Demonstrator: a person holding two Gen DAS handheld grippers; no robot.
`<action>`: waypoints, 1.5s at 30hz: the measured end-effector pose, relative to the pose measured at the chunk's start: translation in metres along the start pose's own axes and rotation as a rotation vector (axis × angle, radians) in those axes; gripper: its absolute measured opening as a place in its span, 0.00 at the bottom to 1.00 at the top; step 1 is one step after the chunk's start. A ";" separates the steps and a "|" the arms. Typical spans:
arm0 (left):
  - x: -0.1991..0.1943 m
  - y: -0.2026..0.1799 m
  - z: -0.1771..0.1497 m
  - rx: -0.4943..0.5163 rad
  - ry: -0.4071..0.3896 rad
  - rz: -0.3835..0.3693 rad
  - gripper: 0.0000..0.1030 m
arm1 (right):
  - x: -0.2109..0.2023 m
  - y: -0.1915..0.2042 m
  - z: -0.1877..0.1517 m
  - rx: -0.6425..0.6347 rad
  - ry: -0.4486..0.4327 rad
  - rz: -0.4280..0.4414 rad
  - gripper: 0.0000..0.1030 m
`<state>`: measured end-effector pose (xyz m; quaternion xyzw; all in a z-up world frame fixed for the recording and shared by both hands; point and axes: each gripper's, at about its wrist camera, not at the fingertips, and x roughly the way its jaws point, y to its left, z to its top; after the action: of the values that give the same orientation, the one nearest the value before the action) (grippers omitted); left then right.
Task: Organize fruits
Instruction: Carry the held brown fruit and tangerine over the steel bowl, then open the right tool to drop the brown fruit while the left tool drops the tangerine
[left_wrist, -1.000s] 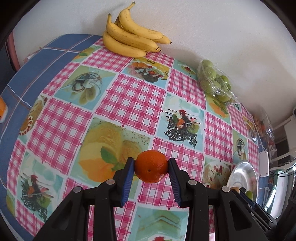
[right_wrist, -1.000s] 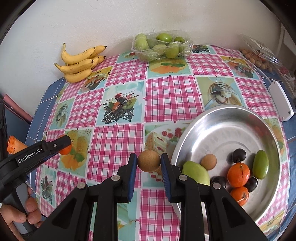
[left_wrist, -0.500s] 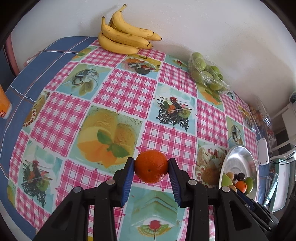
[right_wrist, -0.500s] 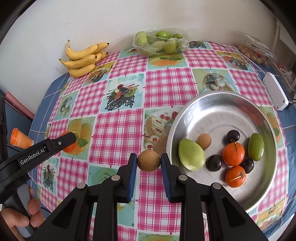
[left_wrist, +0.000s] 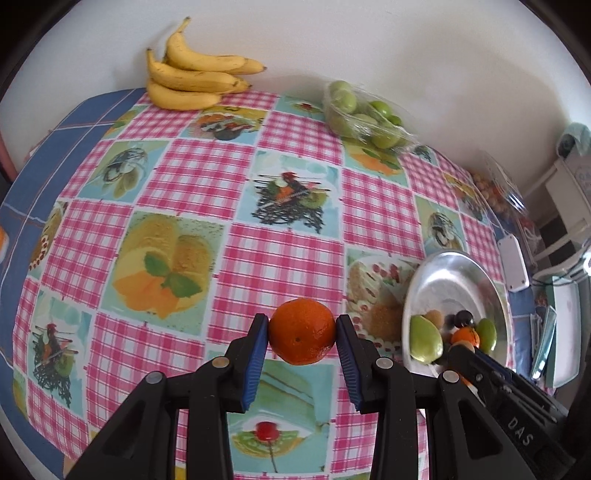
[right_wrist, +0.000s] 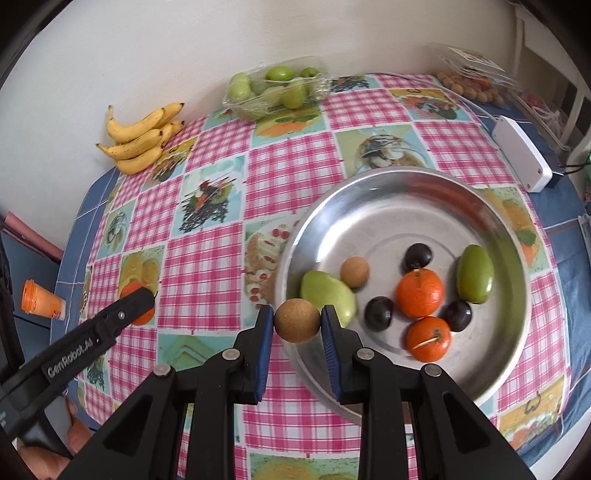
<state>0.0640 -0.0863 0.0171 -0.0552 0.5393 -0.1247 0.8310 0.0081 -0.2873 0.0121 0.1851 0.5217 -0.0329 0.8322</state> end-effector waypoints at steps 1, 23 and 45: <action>0.001 -0.007 -0.001 0.016 0.003 -0.006 0.39 | -0.001 -0.006 0.001 0.013 -0.001 -0.003 0.27; 0.019 -0.118 -0.048 0.328 0.072 -0.128 0.39 | -0.012 -0.112 -0.001 0.276 -0.006 -0.073 0.27; 0.037 -0.120 -0.049 0.329 0.089 -0.146 0.39 | 0.004 -0.114 -0.002 0.280 0.018 -0.072 0.27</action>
<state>0.0162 -0.2095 -0.0083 0.0480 0.5423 -0.2737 0.7929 -0.0197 -0.3919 -0.0234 0.2808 0.5257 -0.1336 0.7918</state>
